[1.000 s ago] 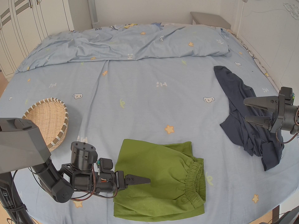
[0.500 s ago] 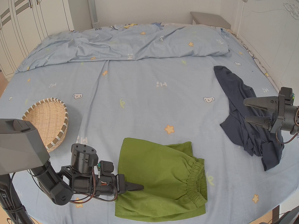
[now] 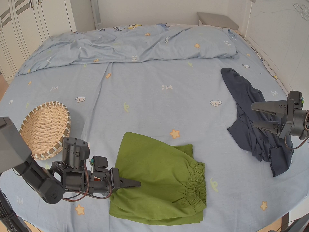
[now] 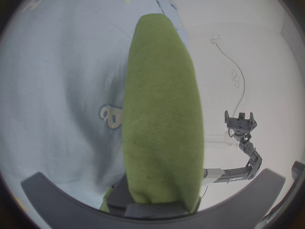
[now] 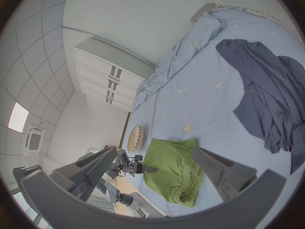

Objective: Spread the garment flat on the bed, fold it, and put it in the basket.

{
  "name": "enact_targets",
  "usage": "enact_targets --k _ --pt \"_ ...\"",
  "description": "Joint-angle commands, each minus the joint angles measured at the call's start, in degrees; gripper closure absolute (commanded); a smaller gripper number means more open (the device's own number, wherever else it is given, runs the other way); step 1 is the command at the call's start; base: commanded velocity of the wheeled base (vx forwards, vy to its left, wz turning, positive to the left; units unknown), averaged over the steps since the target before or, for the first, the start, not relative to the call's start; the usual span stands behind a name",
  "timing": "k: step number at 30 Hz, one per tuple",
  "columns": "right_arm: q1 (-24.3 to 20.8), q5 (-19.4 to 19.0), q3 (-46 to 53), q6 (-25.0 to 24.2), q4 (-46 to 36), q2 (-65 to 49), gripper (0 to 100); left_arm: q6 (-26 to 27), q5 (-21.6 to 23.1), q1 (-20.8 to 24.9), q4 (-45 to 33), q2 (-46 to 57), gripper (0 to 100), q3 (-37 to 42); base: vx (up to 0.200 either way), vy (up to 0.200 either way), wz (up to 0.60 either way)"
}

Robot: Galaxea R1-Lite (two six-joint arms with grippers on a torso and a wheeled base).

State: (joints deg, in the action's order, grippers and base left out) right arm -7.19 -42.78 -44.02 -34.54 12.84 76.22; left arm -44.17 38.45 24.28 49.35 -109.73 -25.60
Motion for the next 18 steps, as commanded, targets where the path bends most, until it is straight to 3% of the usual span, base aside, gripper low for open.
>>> enact_targets --k 1,4,10,18 --pt "-0.1 -0.03 0.07 -0.01 0.0 0.16 0 0.22 4.0 -4.16 -13.84 9.0 100 -6.66 0.0 0.0 0.0" --pt "-0.1 -0.03 0.25 -0.01 0.0 0.16 0 1.89 4.53 -4.6 -18.67 10.15 100 -8.5 0.0 0.0 0.0" --pt "-0.01 -0.03 0.25 -0.01 0.0 -0.01 0 4.26 4.44 -4.51 -19.99 12.08 100 -8.33 0.0 0.0 0.0" --pt "-0.01 -0.03 0.25 -0.01 0.0 -0.01 0 4.88 4.44 -3.45 -24.04 14.98 100 -9.03 0.0 0.2 0.0"
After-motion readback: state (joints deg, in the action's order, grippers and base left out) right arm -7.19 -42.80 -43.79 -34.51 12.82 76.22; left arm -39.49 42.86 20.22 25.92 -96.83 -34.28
